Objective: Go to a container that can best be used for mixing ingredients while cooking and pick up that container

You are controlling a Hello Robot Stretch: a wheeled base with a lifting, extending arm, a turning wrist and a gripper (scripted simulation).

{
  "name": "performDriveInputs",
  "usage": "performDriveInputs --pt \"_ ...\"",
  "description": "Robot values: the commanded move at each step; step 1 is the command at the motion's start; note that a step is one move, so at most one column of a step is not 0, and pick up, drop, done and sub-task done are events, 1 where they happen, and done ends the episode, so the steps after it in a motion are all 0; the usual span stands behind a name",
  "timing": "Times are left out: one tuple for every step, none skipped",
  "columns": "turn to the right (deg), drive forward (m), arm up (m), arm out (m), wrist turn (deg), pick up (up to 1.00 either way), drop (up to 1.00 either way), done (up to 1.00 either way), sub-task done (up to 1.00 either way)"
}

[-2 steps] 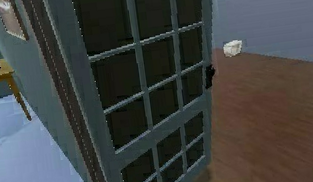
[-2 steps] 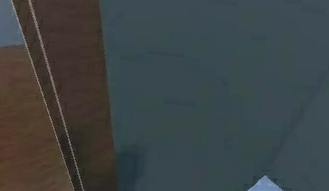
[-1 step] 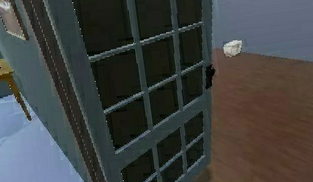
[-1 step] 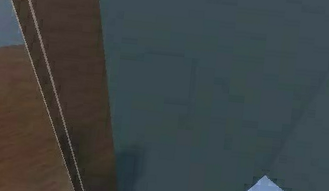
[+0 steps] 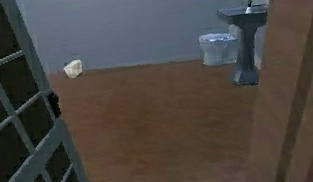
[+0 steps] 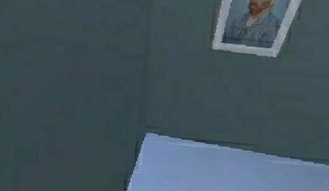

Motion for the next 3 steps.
performDriveInputs --pt "-15.0 0.00 0.00 0.00 0.0 0.00 0.00 0.00 0.00" --pt "-3.0 0.00 0.00 0.00 0.0 0.00 0.00 0.00 0.00" --pt "-45.0 0.00 0.00 0.00 0.0 0.00 0.00 0.00 0.00"
